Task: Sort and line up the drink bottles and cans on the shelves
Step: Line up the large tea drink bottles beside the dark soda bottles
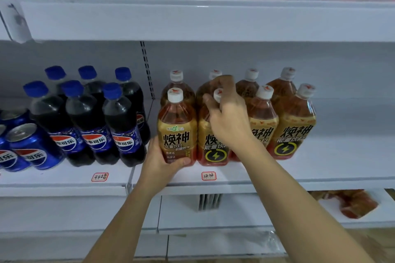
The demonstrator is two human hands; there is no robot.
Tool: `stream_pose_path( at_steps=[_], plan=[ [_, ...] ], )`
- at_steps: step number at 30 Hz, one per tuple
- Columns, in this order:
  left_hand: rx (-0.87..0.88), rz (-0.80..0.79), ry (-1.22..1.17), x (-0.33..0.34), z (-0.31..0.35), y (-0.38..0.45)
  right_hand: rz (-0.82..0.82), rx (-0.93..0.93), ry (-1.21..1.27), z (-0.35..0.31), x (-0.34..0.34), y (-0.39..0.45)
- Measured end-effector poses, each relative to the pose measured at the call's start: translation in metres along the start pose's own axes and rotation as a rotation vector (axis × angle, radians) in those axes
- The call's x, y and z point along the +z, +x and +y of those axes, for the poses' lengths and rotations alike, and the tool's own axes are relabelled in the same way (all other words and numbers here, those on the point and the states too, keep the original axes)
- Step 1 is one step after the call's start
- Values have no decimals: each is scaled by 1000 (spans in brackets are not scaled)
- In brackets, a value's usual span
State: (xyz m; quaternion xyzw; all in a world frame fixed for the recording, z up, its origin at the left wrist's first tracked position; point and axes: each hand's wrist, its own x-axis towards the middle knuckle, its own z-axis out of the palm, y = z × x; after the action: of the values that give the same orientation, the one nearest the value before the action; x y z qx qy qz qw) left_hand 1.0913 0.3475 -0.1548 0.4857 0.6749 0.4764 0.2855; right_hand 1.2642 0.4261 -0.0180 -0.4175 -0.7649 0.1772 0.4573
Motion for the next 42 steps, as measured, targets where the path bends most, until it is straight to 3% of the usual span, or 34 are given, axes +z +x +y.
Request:
stream_pose_path(
  at_steps=[15, 18, 21, 23, 26, 29, 32, 37, 42],
  plan=[
    [41, 37, -3, 6, 3, -2, 9, -10, -4, 3, -1, -8],
    [47, 54, -7, 4, 1, -1, -6, -44, 134, -7, -29, -4],
    [17, 57, -35, 2, 0, 0, 65, -172, 6, -15, -80, 9],
    [4, 62, -31, 5, 1, 0, -50, -140, -233, -10, -106, 22],
    [13, 108, -8, 11, 9, -4, -411, -39, -576, 3, -115, 34],
    [33, 148, 20, 15, 13, -6, -570, -5, -605, 12, -116, 34],
    [51, 165, 33, 16, 14, -8, -458, 102, -439, 26, -119, 33],
    [33, 156, 22, 15, 14, -10, -186, 64, -108, 51, -99, 4],
    [12, 145, 33, 14, 16, -11, -127, 16, -68, 54, -92, -3]
  ],
)
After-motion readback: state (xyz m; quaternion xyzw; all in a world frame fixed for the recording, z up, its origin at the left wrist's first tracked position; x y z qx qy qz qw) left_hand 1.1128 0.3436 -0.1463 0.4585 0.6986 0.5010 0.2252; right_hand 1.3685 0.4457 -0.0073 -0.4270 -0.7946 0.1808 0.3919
